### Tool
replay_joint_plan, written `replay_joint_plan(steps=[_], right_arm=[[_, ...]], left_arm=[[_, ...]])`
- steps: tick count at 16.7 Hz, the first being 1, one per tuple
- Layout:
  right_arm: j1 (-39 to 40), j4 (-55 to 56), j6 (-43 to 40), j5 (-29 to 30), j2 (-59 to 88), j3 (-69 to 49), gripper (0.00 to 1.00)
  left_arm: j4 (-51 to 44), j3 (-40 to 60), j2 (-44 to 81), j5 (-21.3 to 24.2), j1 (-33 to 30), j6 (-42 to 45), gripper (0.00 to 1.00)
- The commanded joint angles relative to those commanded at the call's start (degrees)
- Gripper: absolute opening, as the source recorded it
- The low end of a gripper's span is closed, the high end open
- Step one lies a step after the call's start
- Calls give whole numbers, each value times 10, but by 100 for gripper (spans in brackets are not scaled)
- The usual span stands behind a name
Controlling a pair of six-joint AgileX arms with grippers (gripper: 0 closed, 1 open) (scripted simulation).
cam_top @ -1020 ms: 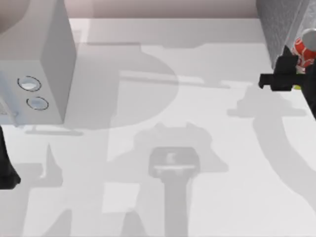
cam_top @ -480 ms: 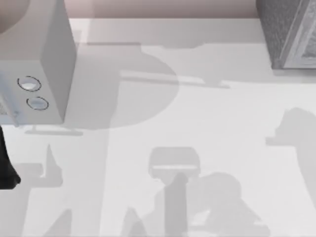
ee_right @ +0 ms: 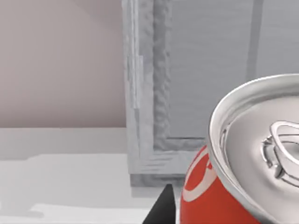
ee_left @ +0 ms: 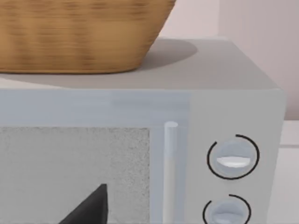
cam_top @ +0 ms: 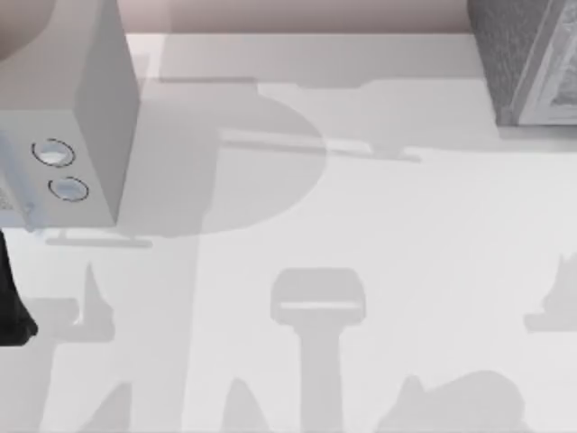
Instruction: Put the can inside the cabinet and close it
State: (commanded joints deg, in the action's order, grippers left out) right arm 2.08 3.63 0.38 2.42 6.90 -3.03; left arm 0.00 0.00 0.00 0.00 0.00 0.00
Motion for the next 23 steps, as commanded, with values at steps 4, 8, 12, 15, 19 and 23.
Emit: replay_joint_plan(steps=[4,8,12,15,19,23], right_arm=[[-20,-35,-4,-23,-67,29,0],[-21,-36,-4,-24,-69,30,0],[-16,-39,-2,-22,-51,11,0],[-6,-57,-1,-15,8,-62,0],[12,-99,-1,5,140,-228,0],[32,-151,-1,31,303,-440,0]], left_arm=[[0,0,0,0,0,0,100],[0,0,0,0,0,0,100],[0,0,0,0,0,0,100],[0,0,0,0,0,0,100],[0,0,0,0,0,0,100],[0,0,0,0,0,0,100]])
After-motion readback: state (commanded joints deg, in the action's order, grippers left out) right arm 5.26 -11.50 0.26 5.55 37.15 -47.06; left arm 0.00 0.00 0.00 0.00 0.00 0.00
